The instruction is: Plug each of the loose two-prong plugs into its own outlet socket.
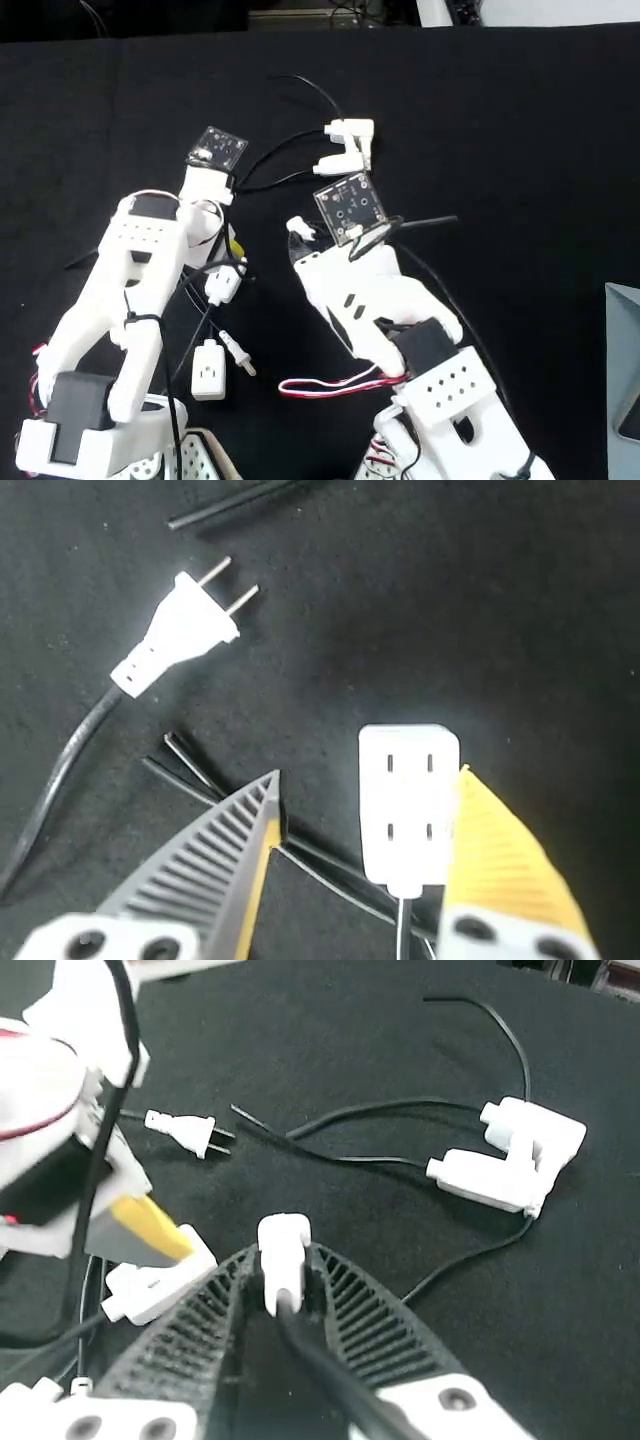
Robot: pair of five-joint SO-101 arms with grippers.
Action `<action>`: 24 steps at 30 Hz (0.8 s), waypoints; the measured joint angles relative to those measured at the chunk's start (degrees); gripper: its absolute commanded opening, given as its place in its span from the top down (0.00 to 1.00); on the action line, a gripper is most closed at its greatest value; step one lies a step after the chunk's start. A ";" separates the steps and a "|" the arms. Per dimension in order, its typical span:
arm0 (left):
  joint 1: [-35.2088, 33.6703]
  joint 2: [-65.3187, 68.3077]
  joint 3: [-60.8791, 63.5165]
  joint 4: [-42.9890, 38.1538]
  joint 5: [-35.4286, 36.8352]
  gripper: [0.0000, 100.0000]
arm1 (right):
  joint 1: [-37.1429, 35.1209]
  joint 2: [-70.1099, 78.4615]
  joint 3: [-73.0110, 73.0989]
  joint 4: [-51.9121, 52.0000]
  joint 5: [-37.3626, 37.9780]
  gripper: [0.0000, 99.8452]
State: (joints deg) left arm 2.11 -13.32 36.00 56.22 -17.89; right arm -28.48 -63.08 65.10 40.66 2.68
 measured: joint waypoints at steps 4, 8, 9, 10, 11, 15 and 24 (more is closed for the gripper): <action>0.35 0.00 -0.62 2.20 0.09 0.74 | 0.00 0.00 0.00 0.00 0.09 0.99; 0.35 0.00 0.18 2.02 0.09 0.74 | 0.00 0.00 0.00 0.00 0.09 0.99; 0.35 0.00 1.32 1.23 0.09 0.74 | 0.00 0.00 0.00 0.00 0.09 0.99; 0.35 0.00 2.81 0.35 0.09 0.74 | 0.00 0.00 0.00 0.00 0.09 0.99; 0.35 0.00 4.40 -0.97 0.00 0.74 | 0.00 0.00 0.00 0.00 0.09 0.99; 0.53 0.00 10.73 -8.44 0.09 0.80 | 0.00 0.00 0.00 0.00 0.09 0.99; 6.42 0.00 15.38 -16.62 -0.09 0.88 | 0.00 0.00 0.00 0.00 0.09 0.99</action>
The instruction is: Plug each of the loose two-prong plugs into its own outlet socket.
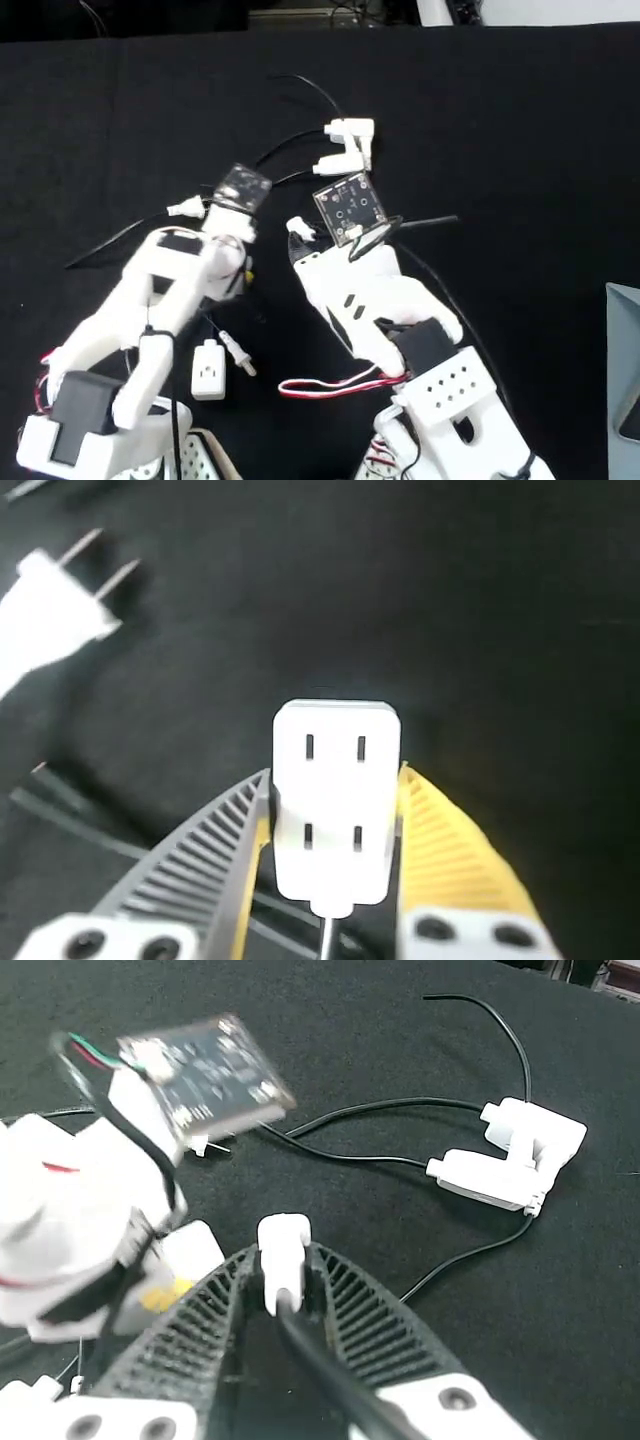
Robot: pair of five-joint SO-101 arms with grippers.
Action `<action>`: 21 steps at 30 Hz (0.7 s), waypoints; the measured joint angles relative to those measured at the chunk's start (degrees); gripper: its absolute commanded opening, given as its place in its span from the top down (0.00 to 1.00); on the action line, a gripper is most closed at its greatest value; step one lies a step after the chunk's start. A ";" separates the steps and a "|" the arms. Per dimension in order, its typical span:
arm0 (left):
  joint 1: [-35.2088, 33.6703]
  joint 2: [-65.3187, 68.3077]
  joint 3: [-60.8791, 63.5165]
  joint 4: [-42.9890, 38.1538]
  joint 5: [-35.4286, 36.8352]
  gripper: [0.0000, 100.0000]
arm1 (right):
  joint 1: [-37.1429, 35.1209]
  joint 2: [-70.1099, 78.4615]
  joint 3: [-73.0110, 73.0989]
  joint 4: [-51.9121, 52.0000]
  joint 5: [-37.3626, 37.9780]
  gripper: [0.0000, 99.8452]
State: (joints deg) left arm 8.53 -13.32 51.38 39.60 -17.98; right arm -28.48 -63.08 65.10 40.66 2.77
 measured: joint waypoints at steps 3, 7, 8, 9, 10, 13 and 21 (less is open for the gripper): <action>3.78 0.00 0.00 -0.18 -1.05 0.88 | 0.00 0.00 0.00 0.00 0.00 0.99; 7.30 0.00 0.00 -0.18 -5.54 0.80 | 0.00 0.00 0.00 0.00 0.00 0.99; 7.38 0.00 0.00 -0.18 -6.24 0.76 | 0.00 0.00 0.00 0.00 0.00 0.99; 7.38 0.00 0.00 -0.18 -6.68 0.73 | 0.00 0.00 0.00 0.00 0.00 0.99; 7.30 0.00 0.00 -0.18 -6.95 0.71 | 0.00 0.00 0.00 0.00 0.00 0.99; 5.54 0.00 -0.09 0.44 -7.12 0.72 | 0.00 0.00 0.00 0.00 0.00 0.99; 0.53 -5.45 -5.80 11.34 -7.03 0.72 | 0.00 0.00 0.00 0.00 0.00 0.99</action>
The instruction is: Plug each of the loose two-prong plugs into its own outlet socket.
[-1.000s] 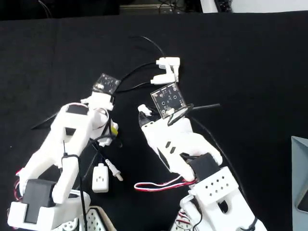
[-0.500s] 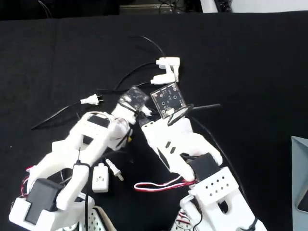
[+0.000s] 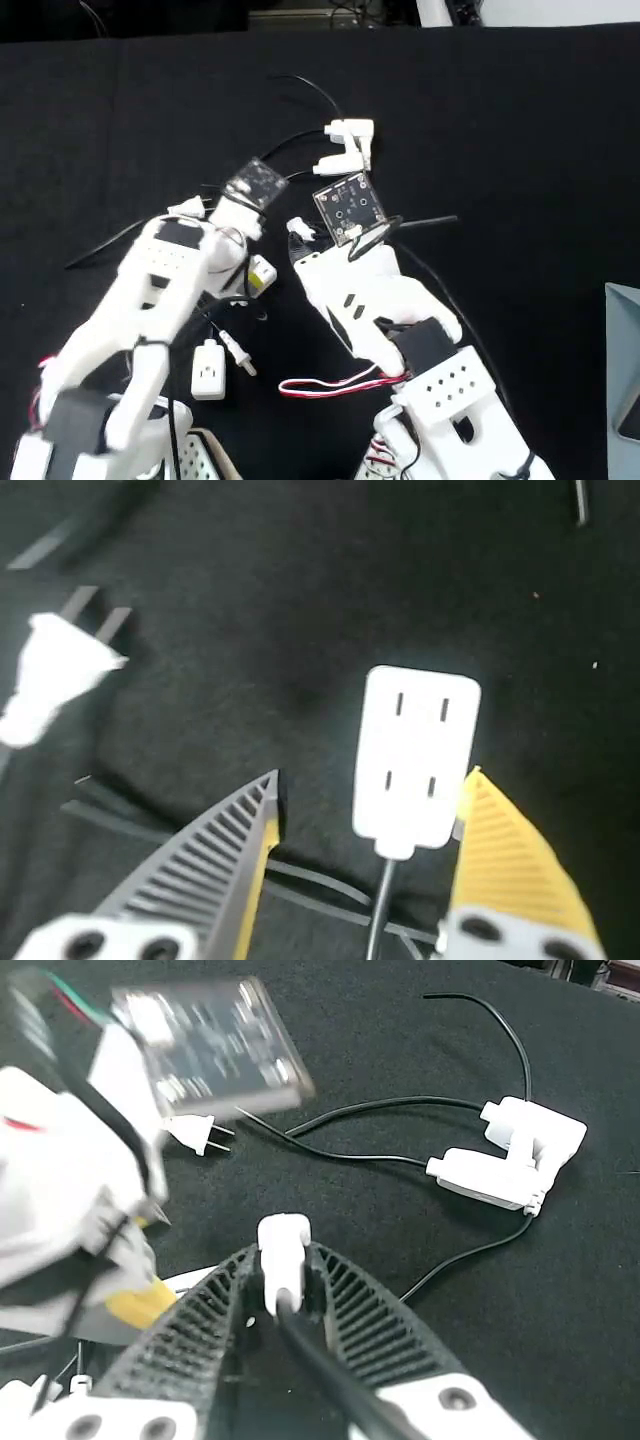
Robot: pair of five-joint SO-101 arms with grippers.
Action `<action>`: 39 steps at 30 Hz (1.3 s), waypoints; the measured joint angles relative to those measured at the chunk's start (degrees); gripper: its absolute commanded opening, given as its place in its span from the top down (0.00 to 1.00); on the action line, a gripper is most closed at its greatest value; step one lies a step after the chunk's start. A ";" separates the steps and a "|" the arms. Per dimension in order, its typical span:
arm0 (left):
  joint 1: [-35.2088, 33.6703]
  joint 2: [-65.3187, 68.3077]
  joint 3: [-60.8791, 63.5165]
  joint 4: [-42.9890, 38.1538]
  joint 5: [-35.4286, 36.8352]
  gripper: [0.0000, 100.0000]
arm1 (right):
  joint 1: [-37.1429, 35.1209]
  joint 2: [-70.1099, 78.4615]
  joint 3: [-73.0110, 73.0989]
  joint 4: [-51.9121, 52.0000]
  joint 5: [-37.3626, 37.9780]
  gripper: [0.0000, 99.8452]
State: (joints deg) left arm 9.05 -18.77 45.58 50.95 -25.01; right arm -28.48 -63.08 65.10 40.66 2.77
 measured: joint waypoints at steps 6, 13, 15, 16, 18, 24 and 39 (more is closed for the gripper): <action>-4.31 -18.11 0.09 6.59 2.99 0.72 | -0.62 1.41 0.00 0.09 0.00 0.99; -13.36 -37.71 9.85 8.26 12.22 0.72 | -3.08 14.07 0.00 -4.75 0.00 0.99; -16.26 -41.14 13.80 8.26 14.86 0.72 | -3.25 17.76 0.00 -7.21 0.00 0.99; -17.58 -42.73 15.82 7.56 15.91 0.72 | -3.43 19.16 0.00 -8.44 0.00 0.99; -19.52 -45.45 20.13 5.01 18.02 0.72 | -4.48 21.80 -0.09 -10.46 0.00 0.99; -24.35 -50.90 30.15 -2.55 21.98 0.72 | -7.30 26.64 -0.26 -13.19 0.00 0.99; -26.64 -52.31 32.62 -4.66 22.42 0.72 | -7.74 41.76 -9.41 -13.19 2.81 0.99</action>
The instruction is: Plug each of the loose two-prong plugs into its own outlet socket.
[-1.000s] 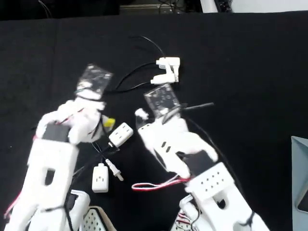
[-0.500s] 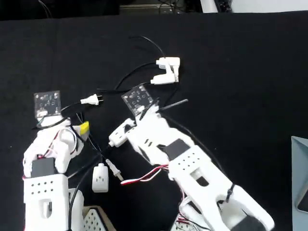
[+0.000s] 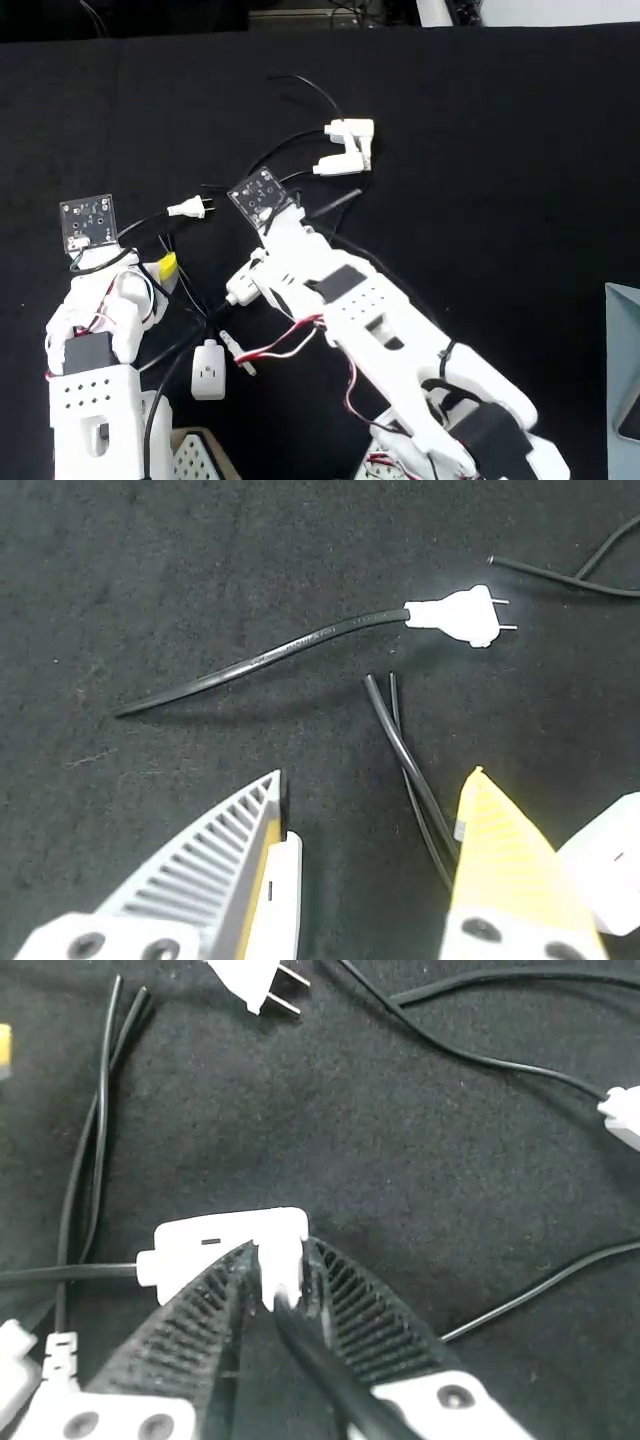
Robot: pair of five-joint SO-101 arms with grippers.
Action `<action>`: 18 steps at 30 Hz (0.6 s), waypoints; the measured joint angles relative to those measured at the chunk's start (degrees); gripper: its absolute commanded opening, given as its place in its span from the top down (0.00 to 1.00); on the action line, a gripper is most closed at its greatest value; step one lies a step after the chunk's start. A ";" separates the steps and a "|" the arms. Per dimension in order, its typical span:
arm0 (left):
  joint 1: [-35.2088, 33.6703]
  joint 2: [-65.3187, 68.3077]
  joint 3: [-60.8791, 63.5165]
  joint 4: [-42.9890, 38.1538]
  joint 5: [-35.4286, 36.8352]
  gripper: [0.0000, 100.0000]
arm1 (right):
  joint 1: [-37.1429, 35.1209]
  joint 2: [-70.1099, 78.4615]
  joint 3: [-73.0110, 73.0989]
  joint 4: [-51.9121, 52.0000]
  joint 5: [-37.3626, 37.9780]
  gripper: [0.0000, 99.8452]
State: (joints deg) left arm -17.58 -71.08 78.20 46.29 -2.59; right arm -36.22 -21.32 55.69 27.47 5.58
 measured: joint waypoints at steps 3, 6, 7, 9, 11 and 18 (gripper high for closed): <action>0.00 0.00 0.09 0.00 0.00 0.72 | 0.00 0.26 -0.53 1.05 1.05 0.99; 0.00 0.00 0.09 0.00 0.00 0.72 | 0.00 0.62 -2.90 4.57 1.23 0.99; 0.00 0.00 0.09 0.00 0.00 0.72 | 0.00 0.62 -3.52 5.63 1.23 0.99; 0.00 0.00 0.09 0.00 0.00 0.72 | 0.00 0.62 -4.13 7.21 1.23 0.99; 0.00 0.00 0.09 0.00 0.00 0.72 | 0.00 0.62 -4.40 8.35 1.23 0.99; 0.00 0.00 0.09 0.00 0.00 0.72 | 0.09 0.62 -5.19 8.88 1.23 0.99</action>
State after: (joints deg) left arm -17.58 -71.08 78.29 46.29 -2.59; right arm -36.13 -20.70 50.51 36.35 6.81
